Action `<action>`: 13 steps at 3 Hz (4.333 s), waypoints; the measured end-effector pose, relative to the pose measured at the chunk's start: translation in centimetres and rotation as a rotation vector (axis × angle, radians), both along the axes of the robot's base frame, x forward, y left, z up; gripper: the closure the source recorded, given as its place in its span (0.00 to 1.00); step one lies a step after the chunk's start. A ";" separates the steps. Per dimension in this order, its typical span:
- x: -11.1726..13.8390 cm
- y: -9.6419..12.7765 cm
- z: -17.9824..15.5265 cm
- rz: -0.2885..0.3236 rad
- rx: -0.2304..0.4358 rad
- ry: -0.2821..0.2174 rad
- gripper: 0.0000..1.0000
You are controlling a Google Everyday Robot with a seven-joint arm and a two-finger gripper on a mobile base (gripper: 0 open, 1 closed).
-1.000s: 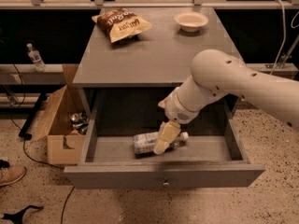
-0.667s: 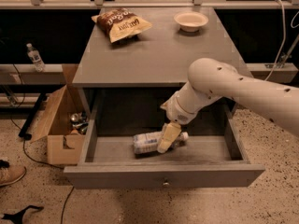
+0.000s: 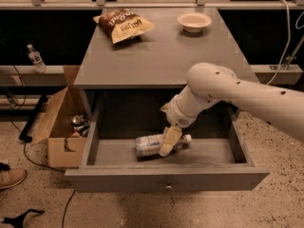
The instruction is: Pick blue plastic bottle from top drawer and place on counter
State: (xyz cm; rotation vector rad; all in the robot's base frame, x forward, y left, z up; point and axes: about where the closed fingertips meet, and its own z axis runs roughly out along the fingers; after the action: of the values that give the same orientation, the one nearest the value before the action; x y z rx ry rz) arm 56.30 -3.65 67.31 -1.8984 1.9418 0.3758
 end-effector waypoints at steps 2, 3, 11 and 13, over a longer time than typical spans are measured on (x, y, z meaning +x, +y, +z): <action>1.6 1.4 -2.9 0.057 -0.002 -0.033 0.00; 1.8 1.5 -4.2 0.065 -0.004 -0.045 0.00; -0.6 -9.1 13.0 -0.069 -0.056 -0.386 1.00; 3.1 -15.0 19.5 -0.169 -0.076 -0.465 1.00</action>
Offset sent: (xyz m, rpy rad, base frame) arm 0.0254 0.0208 -0.0465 -0.0075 -0.0630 0.0744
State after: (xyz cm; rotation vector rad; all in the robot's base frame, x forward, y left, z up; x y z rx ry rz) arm 59.36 -18.63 86.81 -1.6622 1.7938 -0.1789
